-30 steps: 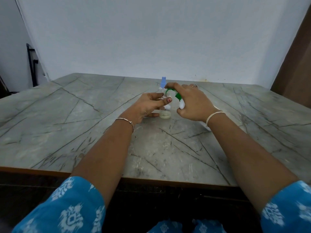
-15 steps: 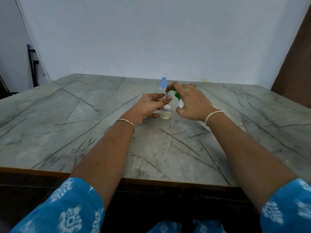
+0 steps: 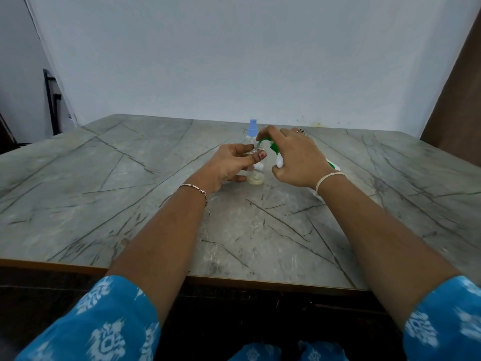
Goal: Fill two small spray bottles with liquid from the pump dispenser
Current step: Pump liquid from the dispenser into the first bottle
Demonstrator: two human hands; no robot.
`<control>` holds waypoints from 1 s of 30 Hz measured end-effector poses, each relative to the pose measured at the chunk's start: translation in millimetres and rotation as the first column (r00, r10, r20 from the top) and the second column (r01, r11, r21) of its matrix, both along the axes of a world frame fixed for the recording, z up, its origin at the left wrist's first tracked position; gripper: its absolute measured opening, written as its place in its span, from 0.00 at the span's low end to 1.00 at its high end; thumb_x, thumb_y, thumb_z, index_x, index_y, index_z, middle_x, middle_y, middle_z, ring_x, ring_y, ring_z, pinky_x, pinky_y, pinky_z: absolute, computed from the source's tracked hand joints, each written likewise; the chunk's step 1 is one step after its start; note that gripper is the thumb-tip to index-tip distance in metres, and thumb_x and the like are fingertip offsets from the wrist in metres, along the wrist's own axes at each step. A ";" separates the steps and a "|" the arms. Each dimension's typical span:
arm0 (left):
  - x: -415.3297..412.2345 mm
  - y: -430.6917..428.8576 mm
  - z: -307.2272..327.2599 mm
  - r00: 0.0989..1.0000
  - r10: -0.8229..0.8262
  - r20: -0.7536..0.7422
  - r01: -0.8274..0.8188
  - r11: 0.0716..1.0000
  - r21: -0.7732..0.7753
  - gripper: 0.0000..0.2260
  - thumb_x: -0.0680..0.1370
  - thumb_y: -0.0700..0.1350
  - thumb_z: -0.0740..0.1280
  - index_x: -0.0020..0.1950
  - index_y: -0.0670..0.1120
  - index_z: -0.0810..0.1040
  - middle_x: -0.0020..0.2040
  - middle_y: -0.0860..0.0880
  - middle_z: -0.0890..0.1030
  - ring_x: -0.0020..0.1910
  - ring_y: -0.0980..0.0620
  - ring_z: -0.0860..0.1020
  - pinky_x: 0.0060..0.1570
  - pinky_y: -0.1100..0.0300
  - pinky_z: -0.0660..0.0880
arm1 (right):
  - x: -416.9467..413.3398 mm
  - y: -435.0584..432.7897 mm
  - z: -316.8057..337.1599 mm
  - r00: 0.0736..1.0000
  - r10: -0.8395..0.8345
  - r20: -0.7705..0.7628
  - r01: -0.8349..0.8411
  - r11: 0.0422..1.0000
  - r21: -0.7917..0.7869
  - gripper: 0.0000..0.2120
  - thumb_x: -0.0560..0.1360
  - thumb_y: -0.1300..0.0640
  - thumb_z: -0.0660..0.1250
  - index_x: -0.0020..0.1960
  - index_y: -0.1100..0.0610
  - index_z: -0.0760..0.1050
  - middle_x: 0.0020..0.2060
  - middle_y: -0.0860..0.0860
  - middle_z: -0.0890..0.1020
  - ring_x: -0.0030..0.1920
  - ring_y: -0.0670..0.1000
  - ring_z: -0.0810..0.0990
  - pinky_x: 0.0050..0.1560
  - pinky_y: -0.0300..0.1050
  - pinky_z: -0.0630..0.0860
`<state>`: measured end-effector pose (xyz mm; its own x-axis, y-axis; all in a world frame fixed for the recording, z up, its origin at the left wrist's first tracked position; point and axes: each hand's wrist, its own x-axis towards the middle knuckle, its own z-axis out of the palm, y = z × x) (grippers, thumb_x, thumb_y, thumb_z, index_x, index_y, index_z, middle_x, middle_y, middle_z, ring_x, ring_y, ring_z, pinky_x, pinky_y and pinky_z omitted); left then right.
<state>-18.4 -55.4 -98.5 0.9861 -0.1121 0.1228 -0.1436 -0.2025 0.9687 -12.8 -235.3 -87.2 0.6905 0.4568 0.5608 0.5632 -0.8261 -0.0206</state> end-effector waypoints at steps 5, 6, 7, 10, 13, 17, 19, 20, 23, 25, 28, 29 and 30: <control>-0.1 -0.3 -0.9 1.000 0.006 0.022 -0.006 1.000 0.001 0.24 0.71 0.53 0.74 0.64 0.46 0.77 0.51 0.49 0.83 0.50 0.54 0.81 0.44 0.58 0.81 | -1.0 -1.9 -1.4 1.000 -0.006 0.019 0.006 1.000 -0.013 0.31 0.66 0.55 0.67 0.68 0.44 0.63 0.43 0.49 0.73 0.45 0.54 0.71 0.47 0.53 0.75; -0.3 -0.4 -0.7 1.000 0.004 0.023 -0.004 1.000 -0.002 0.24 0.71 0.53 0.74 0.64 0.46 0.77 0.51 0.50 0.83 0.49 0.54 0.81 0.43 0.59 0.80 | -1.1 -3.5 -1.7 1.000 -0.006 0.019 0.006 1.000 -0.019 0.33 0.66 0.55 0.67 0.69 0.43 0.62 0.42 0.49 0.72 0.44 0.54 0.70 0.47 0.53 0.75; -0.4 -0.6 -0.8 1.000 0.002 0.022 -0.002 1.000 -0.004 0.23 0.71 0.53 0.74 0.64 0.46 0.78 0.50 0.50 0.83 0.49 0.54 0.81 0.44 0.59 0.80 | -1.2 -5.0 -1.8 1.000 -0.006 0.017 0.006 1.000 -0.024 0.35 0.66 0.55 0.67 0.71 0.42 0.61 0.40 0.49 0.72 0.44 0.53 0.69 0.47 0.52 0.74; -0.5 -1.1 -0.6 1.000 -0.003 0.009 0.003 1.000 -0.016 0.21 0.71 0.53 0.74 0.62 0.46 0.79 0.50 0.50 0.83 0.50 0.53 0.80 0.48 0.56 0.81 | -0.9 -7.2 -2.4 1.000 -0.012 0.014 0.012 0.999 -0.041 0.37 0.66 0.55 0.67 0.72 0.41 0.59 0.40 0.49 0.72 0.43 0.53 0.70 0.46 0.51 0.74; -1.3 -0.9 -0.2 1.000 -0.003 0.007 0.003 1.000 -0.018 0.19 0.71 0.52 0.74 0.60 0.47 0.80 0.49 0.51 0.83 0.50 0.53 0.80 0.49 0.55 0.81 | -1.2 -5.8 -2.3 1.000 -0.010 0.007 0.010 1.000 -0.028 0.33 0.66 0.55 0.67 0.69 0.43 0.61 0.43 0.50 0.75 0.45 0.54 0.71 0.48 0.54 0.75; -3.0 -1.7 1.1 1.000 -0.005 0.026 0.005 1.000 -0.011 0.19 0.71 0.52 0.74 0.60 0.47 0.80 0.49 0.51 0.83 0.48 0.54 0.80 0.42 0.60 0.80 | -0.7 -1.6 -1.5 1.000 -0.013 0.016 0.013 1.000 0.008 0.29 0.65 0.55 0.68 0.64 0.45 0.63 0.47 0.51 0.77 0.46 0.55 0.73 0.49 0.56 0.76; -3.7 -1.3 1.5 1.000 -0.008 0.025 0.008 1.000 -0.014 0.20 0.72 0.52 0.73 0.61 0.47 0.80 0.50 0.50 0.83 0.48 0.55 0.80 0.40 0.61 0.80 | -0.7 0.1 -1.4 1.000 -0.013 0.018 0.013 1.000 0.020 0.29 0.65 0.55 0.68 0.64 0.45 0.64 0.47 0.51 0.78 0.46 0.55 0.74 0.49 0.56 0.76; -3.8 -1.2 1.7 1.000 -0.010 0.022 0.010 1.000 -0.016 0.20 0.72 0.51 0.73 0.61 0.46 0.80 0.50 0.50 0.83 0.48 0.55 0.80 0.40 0.61 0.80 | -0.7 0.0 -1.6 1.000 -0.013 0.012 0.013 1.000 0.020 0.30 0.65 0.55 0.68 0.64 0.45 0.63 0.47 0.51 0.78 0.47 0.55 0.73 0.49 0.55 0.76; -3.9 -1.2 1.7 1.000 -0.009 0.010 0.009 1.000 -0.019 0.20 0.72 0.52 0.73 0.61 0.46 0.80 0.51 0.49 0.83 0.49 0.53 0.80 0.41 0.60 0.80 | -1.4 -3.6 -2.1 1.000 0.004 -0.024 -0.004 1.000 0.018 0.33 0.66 0.54 0.68 0.68 0.42 0.61 0.45 0.51 0.77 0.47 0.56 0.74 0.49 0.54 0.75; -4.0 -0.9 1.4 1.000 -0.013 0.008 0.013 1.000 -0.027 0.18 0.72 0.52 0.73 0.60 0.47 0.81 0.49 0.50 0.84 0.49 0.54 0.80 0.41 0.60 0.80 | -1.3 -6.5 -2.6 0.999 0.017 -0.037 -0.016 1.000 0.026 0.35 0.65 0.53 0.67 0.70 0.41 0.59 0.45 0.51 0.77 0.46 0.56 0.74 0.49 0.53 0.75; -4.7 -1.1 2.1 1.000 -0.023 0.003 0.023 0.999 -0.046 0.16 0.72 0.51 0.73 0.58 0.47 0.81 0.46 0.50 0.84 0.47 0.55 0.80 0.36 0.64 0.79 | -0.4 -7.6 -3.3 0.999 0.017 -0.037 -0.016 0.999 0.029 0.35 0.65 0.54 0.67 0.69 0.41 0.59 0.45 0.51 0.78 0.45 0.55 0.74 0.47 0.52 0.75; -4.5 -0.8 2.1 1.000 -0.022 0.004 0.023 0.999 -0.045 0.17 0.72 0.51 0.73 0.58 0.47 0.81 0.47 0.50 0.84 0.47 0.55 0.80 0.35 0.64 0.78 | 0.0 -7.2 -3.1 0.999 0.018 -0.033 -0.017 0.999 0.031 0.34 0.65 0.55 0.67 0.68 0.42 0.60 0.46 0.51 0.78 0.45 0.55 0.74 0.47 0.52 0.76; -4.4 -0.7 2.2 1.000 -0.021 0.005 0.021 0.999 -0.043 0.17 0.72 0.51 0.73 0.59 0.47 0.81 0.47 0.50 0.83 0.47 0.54 0.80 0.35 0.64 0.78 | 0.8 -6.4 -3.0 0.999 0.018 -0.029 -0.017 0.999 0.033 0.34 0.65 0.55 0.67 0.67 0.42 0.60 0.46 0.51 0.78 0.45 0.55 0.74 0.48 0.52 0.76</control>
<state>-22.8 -56.1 -96.4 0.9831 -0.1270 0.1321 -0.1514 -0.1572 0.9759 -12.0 -241.7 -90.2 0.6989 0.4507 0.5554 0.5765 -0.8145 -0.0644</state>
